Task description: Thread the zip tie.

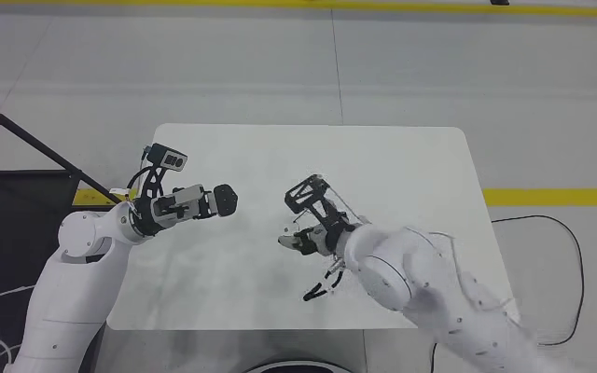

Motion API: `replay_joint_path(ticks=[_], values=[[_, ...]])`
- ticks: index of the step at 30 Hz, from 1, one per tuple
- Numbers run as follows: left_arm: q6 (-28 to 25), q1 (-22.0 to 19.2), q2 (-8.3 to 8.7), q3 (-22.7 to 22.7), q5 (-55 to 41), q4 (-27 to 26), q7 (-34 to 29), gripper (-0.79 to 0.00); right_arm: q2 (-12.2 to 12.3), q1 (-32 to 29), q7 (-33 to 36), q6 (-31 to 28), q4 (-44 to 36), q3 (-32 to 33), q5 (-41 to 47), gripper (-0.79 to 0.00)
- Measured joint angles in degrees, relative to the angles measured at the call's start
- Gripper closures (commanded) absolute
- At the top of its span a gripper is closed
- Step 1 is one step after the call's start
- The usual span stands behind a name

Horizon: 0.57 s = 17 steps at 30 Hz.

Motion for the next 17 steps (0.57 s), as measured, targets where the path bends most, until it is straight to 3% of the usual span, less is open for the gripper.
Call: replay_joint_path(ticks=[7, 12, 17], values=[[0.0, 0.0, 0.0, 0.0, 0.0, 0.0, 0.0, -0.785, 3.72, -16.61, -13.47, -16.37, -10.18, 15.47, 3.53, -0.785], [0.0, 0.0, 0.0, 0.0, 0.0, 0.0, 0.0, -0.785, 5.14, -26.61, -23.66, -26.07, -13.06, 26.24, 7.97, -0.785], [0.0, 0.0, 0.0, 0.0, 0.0, 0.0, 0.0, -0.784, 5.43, -29.14, -25.27, -28.12, -13.51, 30.11, 10.41, -0.784]])
